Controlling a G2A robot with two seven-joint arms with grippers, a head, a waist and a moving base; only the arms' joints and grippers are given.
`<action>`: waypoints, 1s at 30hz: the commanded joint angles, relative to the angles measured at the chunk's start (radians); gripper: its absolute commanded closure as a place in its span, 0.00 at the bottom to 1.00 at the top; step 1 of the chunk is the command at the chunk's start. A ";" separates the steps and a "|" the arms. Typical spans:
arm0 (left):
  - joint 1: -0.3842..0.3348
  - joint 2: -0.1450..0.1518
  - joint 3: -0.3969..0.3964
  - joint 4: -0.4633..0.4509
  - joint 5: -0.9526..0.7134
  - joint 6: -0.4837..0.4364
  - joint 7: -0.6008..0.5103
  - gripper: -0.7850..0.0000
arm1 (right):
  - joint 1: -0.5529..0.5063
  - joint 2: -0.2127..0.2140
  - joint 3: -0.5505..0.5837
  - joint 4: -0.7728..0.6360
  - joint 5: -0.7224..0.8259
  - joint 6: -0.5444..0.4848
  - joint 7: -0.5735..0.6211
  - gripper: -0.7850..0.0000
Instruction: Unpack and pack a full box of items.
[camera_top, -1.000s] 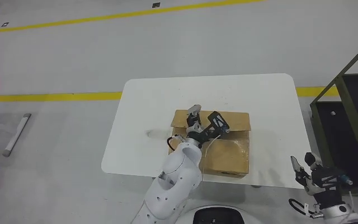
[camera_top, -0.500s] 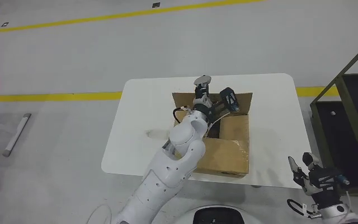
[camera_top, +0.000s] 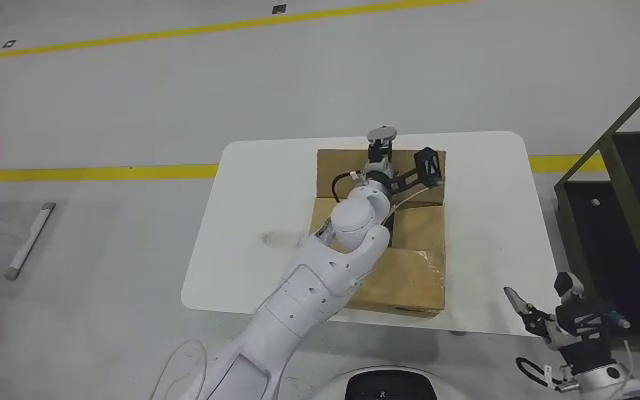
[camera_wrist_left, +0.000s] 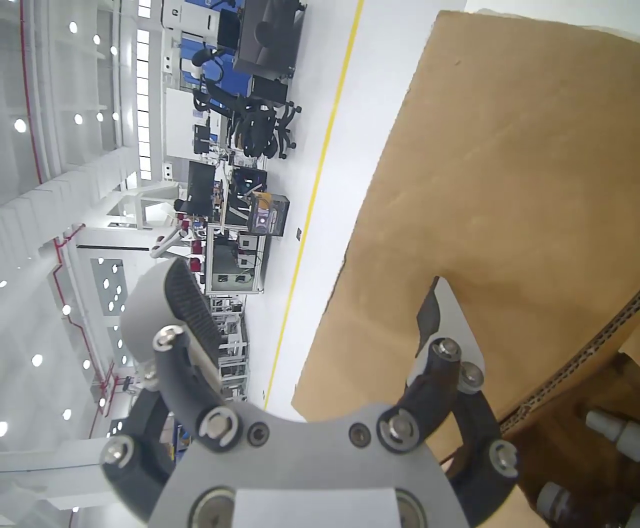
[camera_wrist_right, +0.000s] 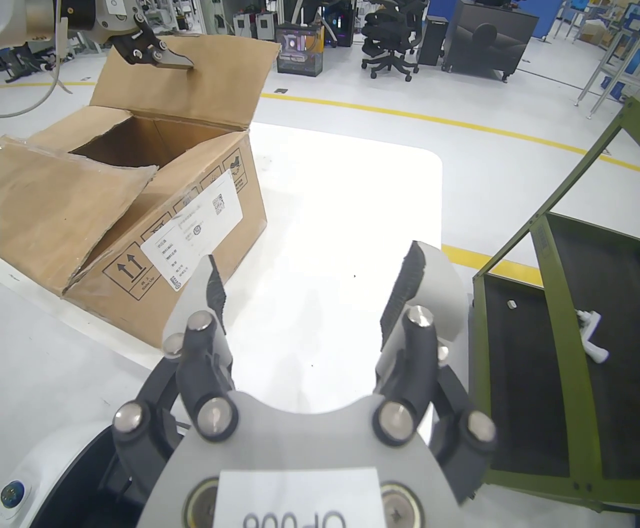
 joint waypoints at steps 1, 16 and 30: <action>-0.009 -0.012 0.010 0.036 -0.005 0.010 0.007 0.00 | 0.003 0.000 0.002 0.002 0.003 0.000 0.004 0.00; 0.035 -0.044 -0.050 -0.016 -0.070 0.105 0.008 0.00 | 0.016 0.001 0.004 0.012 0.016 -0.001 0.019 0.00; 0.394 0.045 -0.302 -0.592 -0.020 -0.050 -0.076 0.00 | 0.128 0.028 0.119 -0.041 0.493 -0.195 0.527 0.00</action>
